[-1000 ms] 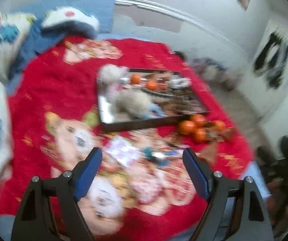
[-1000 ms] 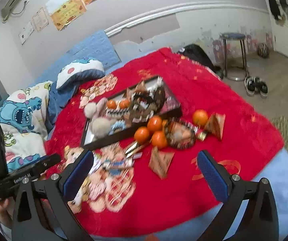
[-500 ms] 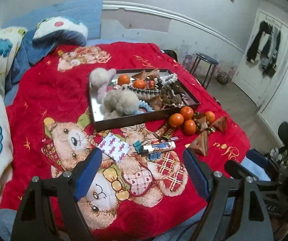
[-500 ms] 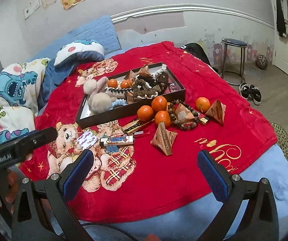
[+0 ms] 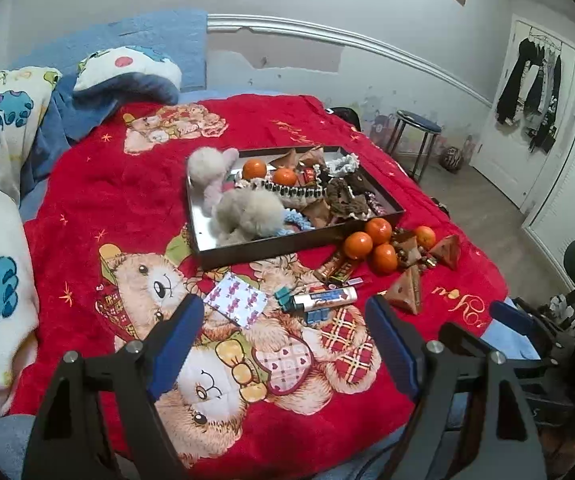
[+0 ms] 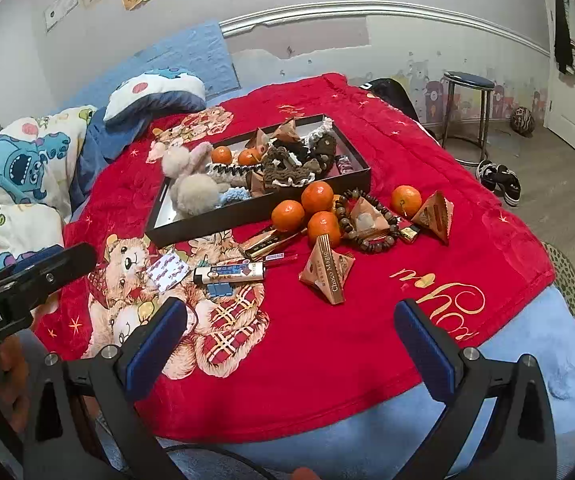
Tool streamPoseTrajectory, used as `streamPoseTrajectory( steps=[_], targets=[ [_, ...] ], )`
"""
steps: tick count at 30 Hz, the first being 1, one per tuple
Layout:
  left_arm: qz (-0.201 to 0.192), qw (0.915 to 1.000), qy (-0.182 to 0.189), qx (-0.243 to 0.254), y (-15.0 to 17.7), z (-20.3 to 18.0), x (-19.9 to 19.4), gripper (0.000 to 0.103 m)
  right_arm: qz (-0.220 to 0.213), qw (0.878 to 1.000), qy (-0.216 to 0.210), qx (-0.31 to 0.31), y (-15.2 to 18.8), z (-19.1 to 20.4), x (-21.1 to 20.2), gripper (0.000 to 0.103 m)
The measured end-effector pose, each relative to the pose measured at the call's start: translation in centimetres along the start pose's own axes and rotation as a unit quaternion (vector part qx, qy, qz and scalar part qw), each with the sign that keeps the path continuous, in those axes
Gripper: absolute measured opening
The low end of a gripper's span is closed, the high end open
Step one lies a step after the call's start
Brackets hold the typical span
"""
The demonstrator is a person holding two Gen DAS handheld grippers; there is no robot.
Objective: Organize objects
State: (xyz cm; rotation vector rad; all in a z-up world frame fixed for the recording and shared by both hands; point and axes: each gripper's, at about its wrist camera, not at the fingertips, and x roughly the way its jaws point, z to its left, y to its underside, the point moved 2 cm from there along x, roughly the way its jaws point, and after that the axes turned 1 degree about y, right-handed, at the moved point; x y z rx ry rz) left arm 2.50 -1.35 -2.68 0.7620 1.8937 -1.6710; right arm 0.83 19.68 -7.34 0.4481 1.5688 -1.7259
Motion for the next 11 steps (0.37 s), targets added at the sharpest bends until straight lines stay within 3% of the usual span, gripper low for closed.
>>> streamPoseTrajectory(
  steps=[11],
  targets=[
    [-0.009, 0.9998, 0.016, 0.006, 0.00, -0.24, -0.39, 0.083, 0.005, 1.000, 0.000, 0.004, -0.06, -0.03, 0.26, 0.103]
  ],
)
